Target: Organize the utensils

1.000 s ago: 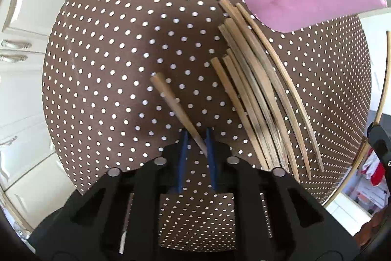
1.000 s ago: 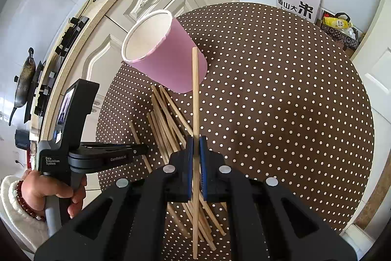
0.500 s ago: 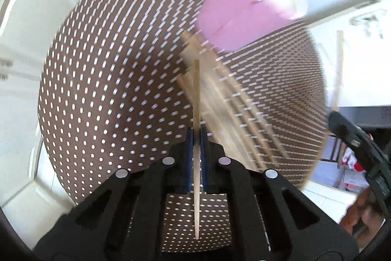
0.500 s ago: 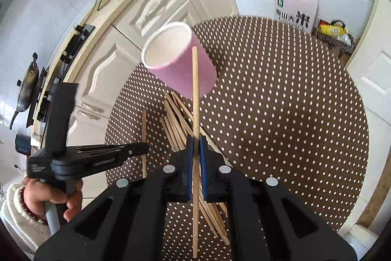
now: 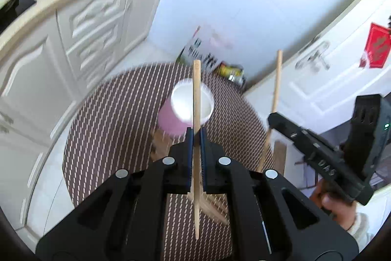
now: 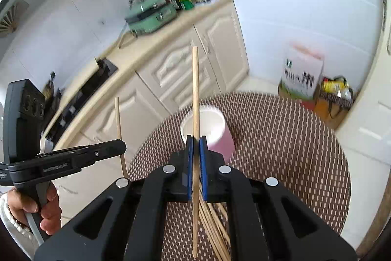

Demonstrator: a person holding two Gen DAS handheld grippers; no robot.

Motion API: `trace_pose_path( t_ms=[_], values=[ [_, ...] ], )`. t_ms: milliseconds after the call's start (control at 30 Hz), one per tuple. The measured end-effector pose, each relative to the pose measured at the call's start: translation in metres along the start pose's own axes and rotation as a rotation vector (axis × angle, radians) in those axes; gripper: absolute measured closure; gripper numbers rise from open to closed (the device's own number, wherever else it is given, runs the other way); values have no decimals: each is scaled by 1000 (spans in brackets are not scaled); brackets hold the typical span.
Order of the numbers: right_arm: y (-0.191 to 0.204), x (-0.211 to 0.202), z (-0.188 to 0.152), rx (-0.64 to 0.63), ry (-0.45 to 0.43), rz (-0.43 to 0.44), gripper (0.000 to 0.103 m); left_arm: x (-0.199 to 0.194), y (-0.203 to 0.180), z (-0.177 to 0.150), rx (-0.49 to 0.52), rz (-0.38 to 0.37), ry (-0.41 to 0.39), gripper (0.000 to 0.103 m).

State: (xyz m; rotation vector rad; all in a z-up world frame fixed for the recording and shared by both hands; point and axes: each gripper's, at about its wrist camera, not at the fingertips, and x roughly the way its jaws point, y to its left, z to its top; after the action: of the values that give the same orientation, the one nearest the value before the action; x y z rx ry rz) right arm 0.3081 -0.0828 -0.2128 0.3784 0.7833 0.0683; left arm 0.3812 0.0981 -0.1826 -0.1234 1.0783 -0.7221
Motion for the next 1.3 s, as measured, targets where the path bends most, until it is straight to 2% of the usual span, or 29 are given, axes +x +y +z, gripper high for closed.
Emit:
trace_pose_path(
  t_ms=[167, 400, 633, 833, 900, 1300],
  values=[
    [9, 3, 28, -63, -74, 4, 99, -10, -17, 34, 20, -50, -118, 97],
    [-1, 21, 59, -94, -152, 6, 99, 3, -35, 68, 41, -15, -257, 97],
    [-17, 42, 79, -84, -199, 21, 99, 25, -43, 93, 72, 57, -328, 97],
    [-25, 67, 92, -59, -208, 40, 99, 55, -44, 101, 126, 126, -339, 97],
    [-25, 75, 93, -62, -207, 42, 99, 65, -41, 101, 139, 131, -318, 97],
    [-24, 109, 68, -109, -132, 30, 99, 90, -21, 77, 145, 160, -244, 97]
  ],
)
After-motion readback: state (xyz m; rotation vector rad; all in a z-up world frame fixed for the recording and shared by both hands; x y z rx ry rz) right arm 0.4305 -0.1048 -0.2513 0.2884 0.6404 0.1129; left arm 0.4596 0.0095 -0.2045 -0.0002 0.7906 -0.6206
